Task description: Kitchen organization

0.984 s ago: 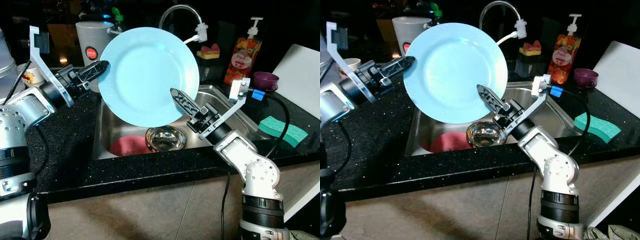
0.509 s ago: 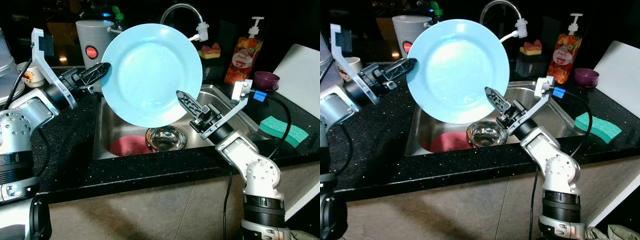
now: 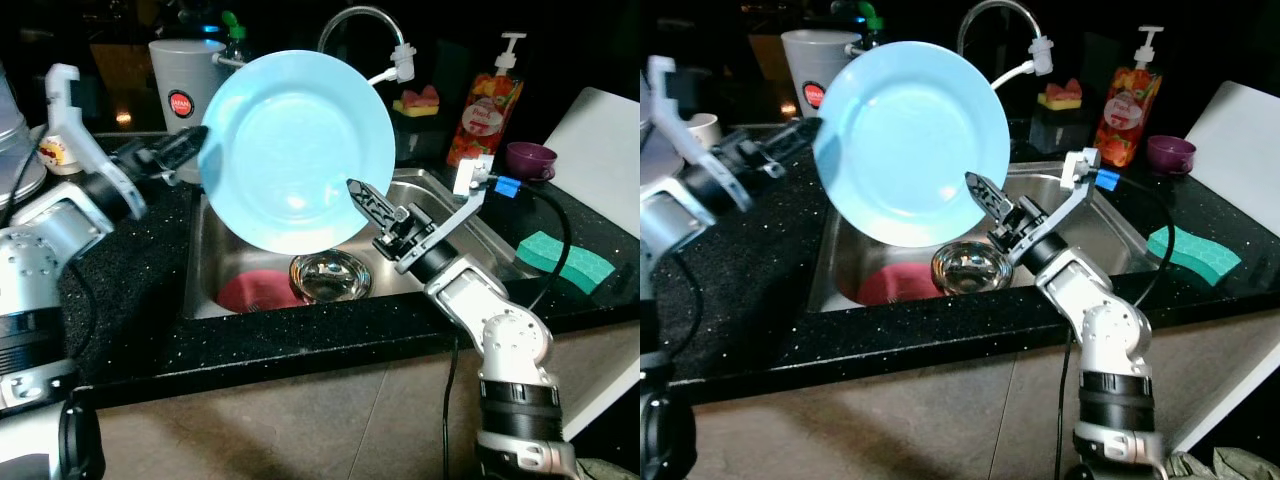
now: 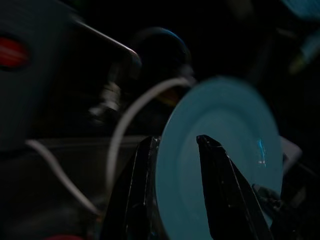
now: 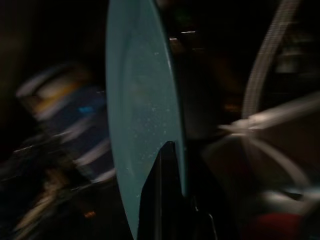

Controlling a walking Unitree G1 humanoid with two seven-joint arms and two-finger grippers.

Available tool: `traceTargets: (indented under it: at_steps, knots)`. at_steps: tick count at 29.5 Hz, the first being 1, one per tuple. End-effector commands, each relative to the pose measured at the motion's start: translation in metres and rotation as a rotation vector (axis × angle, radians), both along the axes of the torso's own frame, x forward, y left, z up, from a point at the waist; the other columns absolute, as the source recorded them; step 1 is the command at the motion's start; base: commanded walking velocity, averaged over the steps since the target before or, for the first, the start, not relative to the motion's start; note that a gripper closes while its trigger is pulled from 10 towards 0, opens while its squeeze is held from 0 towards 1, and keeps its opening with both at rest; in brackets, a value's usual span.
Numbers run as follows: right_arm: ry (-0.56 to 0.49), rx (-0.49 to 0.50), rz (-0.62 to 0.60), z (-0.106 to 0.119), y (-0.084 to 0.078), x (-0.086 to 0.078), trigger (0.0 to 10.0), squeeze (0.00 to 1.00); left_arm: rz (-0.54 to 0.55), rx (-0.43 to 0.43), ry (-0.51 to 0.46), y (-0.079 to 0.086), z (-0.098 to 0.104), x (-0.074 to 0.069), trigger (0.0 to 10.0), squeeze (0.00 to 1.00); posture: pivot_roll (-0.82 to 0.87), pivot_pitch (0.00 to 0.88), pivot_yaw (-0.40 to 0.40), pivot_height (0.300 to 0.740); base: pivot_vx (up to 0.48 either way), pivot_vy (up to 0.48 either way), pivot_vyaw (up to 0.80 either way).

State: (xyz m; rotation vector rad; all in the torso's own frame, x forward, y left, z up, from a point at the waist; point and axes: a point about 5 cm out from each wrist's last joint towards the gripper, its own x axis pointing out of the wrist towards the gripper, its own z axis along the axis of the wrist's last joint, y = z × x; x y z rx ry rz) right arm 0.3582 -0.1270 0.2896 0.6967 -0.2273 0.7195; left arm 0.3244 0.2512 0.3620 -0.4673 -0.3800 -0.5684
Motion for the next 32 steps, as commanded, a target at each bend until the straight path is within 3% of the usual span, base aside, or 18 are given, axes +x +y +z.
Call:
traceTargets:
  at_steps: [1, 4, 6, 7, 10, 12, 15, 18, 20, 22, 28, 29, 30, 31, 32]
  knots:
    - [0.067, -0.040, -0.118, -0.008, -0.007, 0.016, 10.0, 0.00, 0.072, 0.002, -0.012, 0.017, 0.001, -0.010, 10.0, 0.00, 0.22, 0.145, -0.052, 0.740, 0.000, 0.000, 0.00]
    - [0.110, -0.121, -0.189, -0.014, -0.012, 0.027, 10.0, 0.00, 0.106, 0.026, 0.004, 0.023, -0.003, -0.014, 10.0, 0.00, 0.23, 0.149, -0.059, 0.740, 0.000, 0.000, 0.00]
    - [0.097, -0.267, -0.270, -0.013, -0.022, 0.035, 10.0, 0.00, 0.127, 0.039, 0.008, 0.027, -0.003, -0.017, 10.0, 0.00, 0.24, 0.151, -0.071, 0.740, 0.000, 0.000, 0.00]
    - [0.097, -0.267, -0.270, -0.013, -0.022, 0.035, 10.0, 0.00, 0.127, 0.039, 0.008, 0.027, -0.003, -0.017, 10.0, 0.00, 0.24, 0.151, -0.071, 0.740, 0.000, 0.000, 0.00]
    - [0.095, -0.422, -0.387, -0.008, -0.040, 0.047, 10.0, 0.00, 0.142, 0.045, 0.016, 0.029, -0.005, -0.020, 10.0, 0.00, 0.24, 0.154, -0.077, 0.740, 0.000, 0.000, 0.00]
    - [0.128, -0.456, -0.425, -0.005, -0.049, 0.054, 10.0, 0.00, 0.145, 0.050, 0.033, 0.027, -0.009, -0.020, 10.0, 0.00, 0.24, 0.161, -0.089, 0.740, 0.000, 0.000, 0.00]
    - [0.157, -0.464, -0.434, -0.006, -0.051, 0.056, 10.0, 0.00, 0.145, 0.059, 0.053, 0.025, -0.012, -0.018, 10.0, 0.00, 0.24, 0.161, -0.089, 0.740, 0.000, 0.000, 0.00]
    - [0.198, -0.546, -0.452, -0.012, -0.049, 0.061, 10.0, 0.00, 0.153, 0.104, 0.098, 0.016, -0.021, -0.012, 10.0, 0.00, 0.24, 0.161, -0.089, 0.740, 0.000, 0.000, 0.00]
    - [0.165, -0.742, -0.474, -0.017, -0.044, 0.065, 10.0, 0.00, 0.143, 0.126, 0.119, 0.006, -0.026, -0.006, 10.0, 0.00, 0.24, 0.162, -0.101, 0.740, 0.000, 0.000, 0.00]
    - [0.139, -0.846, -0.485, -0.020, -0.042, 0.066, 10.0, 0.00, 0.135, 0.125, 0.122, 0.003, -0.027, -0.005, 10.0, 0.00, 0.24, 0.162, -0.101, 0.740, 0.000, 0.000, 0.00]
    - [0.158, -0.889, -0.476, -0.030, -0.035, 0.067, 10.0, 0.00, 0.126, 0.122, 0.143, -0.003, -0.035, -0.006, 10.0, 0.00, 0.23, 0.148, -0.114, 0.740, 0.000, 0.000, 0.00]
    - [0.189, -0.836, -0.455, -0.036, -0.029, 0.067, 10.0, 0.31, 0.120, 0.110, 0.156, -0.006, -0.041, -0.007, 10.0, 0.00, 0.23, 0.146, -0.115, 0.740, 0.000, 0.000, 0.00]
    - [0.202, -0.810, -0.449, -0.038, -0.026, 0.067, 10.0, 0.31, 0.118, 0.105, 0.161, -0.007, -0.042, -0.006, 10.0, 0.00, 0.23, 0.146, -0.115, 0.740, 0.000, 0.000, 0.00]
    - [0.209, -0.791, -0.456, -0.039, -0.025, 0.068, 10.0, 0.76, 0.112, 0.102, 0.165, -0.009, -0.044, -0.006, 10.0, 0.00, 0.24, 0.143, -0.114, 0.740, 0.000, 0.000, 0.00]
    - [0.212, -0.781, -0.463, -0.039, -0.025, 0.068, 10.0, 0.94, 0.107, 0.100, 0.168, -0.010, -0.045, -0.006, 10.0, 0.00, 0.24, 0.143, -0.114, 0.740, 0.000, 0.000, 0.00]
